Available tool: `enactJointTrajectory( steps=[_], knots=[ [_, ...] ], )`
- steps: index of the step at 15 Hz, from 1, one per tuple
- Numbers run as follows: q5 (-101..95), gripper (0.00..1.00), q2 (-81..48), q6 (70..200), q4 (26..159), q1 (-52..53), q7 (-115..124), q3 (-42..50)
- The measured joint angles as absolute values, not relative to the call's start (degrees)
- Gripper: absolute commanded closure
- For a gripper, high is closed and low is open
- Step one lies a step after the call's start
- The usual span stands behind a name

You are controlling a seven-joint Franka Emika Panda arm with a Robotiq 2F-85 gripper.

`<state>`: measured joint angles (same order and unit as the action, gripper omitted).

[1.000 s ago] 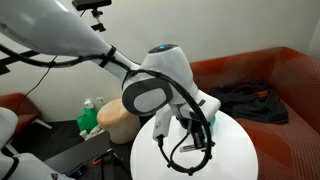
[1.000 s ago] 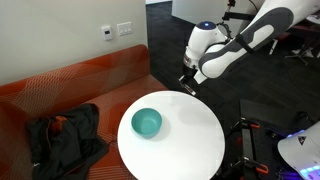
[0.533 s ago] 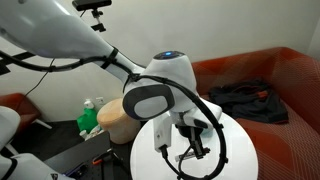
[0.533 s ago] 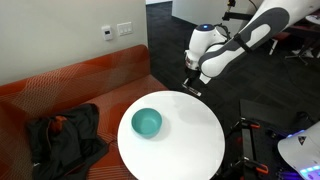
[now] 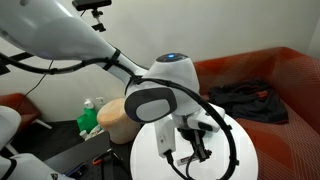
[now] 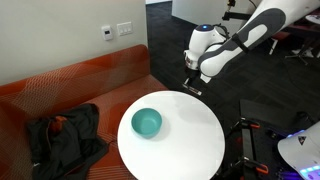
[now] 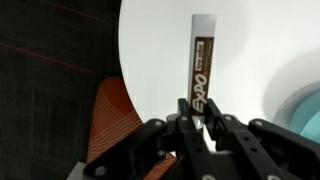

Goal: Take the marker out of the blue bowl

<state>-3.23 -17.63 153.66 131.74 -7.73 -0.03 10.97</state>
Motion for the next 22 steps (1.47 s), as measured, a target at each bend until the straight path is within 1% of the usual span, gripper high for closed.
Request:
enactJointTrajectory(
  steps=[10, 22],
  knots=[
    [0.99, 0.95, -25.9, 154.93, 127.47, -15.56, -16.75, 4.59],
    [-0.32, 0.95, -36.41, 159.21, 122.39, -15.88, -17.77, 2.17]
  ],
)
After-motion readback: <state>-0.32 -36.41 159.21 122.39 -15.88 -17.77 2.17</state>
